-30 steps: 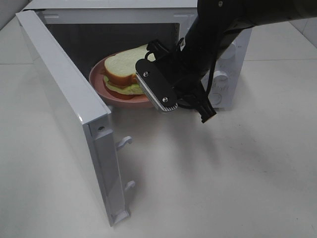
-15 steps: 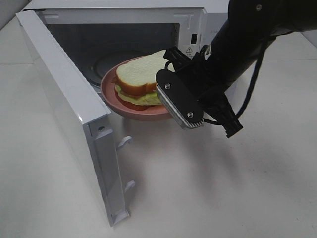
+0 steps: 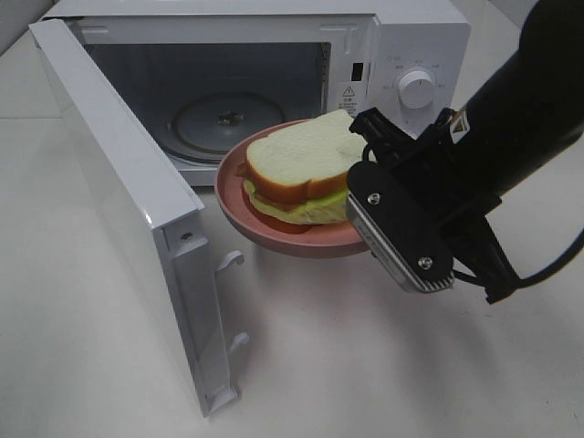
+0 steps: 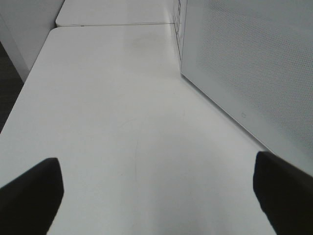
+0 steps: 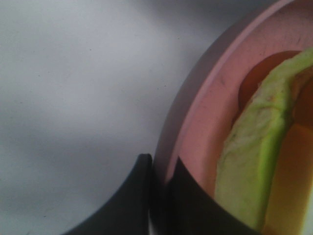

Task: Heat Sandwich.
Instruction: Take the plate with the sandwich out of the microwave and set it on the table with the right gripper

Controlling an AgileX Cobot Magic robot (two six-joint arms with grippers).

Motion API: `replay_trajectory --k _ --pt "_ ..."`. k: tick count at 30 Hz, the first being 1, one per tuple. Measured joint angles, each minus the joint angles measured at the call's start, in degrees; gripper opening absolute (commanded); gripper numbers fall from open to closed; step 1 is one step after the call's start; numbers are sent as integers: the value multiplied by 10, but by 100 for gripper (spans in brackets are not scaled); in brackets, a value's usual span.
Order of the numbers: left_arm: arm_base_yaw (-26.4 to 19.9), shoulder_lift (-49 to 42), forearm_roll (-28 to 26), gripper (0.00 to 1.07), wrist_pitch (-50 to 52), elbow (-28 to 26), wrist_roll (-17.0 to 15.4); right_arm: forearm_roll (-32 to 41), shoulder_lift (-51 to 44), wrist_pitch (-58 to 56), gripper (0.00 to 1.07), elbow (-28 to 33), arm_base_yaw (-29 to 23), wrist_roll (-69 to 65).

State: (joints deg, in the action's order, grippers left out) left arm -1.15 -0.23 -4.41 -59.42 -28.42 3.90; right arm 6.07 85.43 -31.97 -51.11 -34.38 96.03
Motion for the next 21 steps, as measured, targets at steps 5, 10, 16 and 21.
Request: replay_trajectory --k 5,10,16,21 --pt "0 0 0 103 0 0 0 -1 -38 0 0 35 0 -14" --pt "0 0 0 103 0 0 0 -1 -82 0 0 76 0 -46" --pt "0 0 0 103 0 0 0 -2 -118 -1 0 108 0 -62" --pt "0 0 1 103 0 0 0 -11 -151 -1 0 140 0 -102"
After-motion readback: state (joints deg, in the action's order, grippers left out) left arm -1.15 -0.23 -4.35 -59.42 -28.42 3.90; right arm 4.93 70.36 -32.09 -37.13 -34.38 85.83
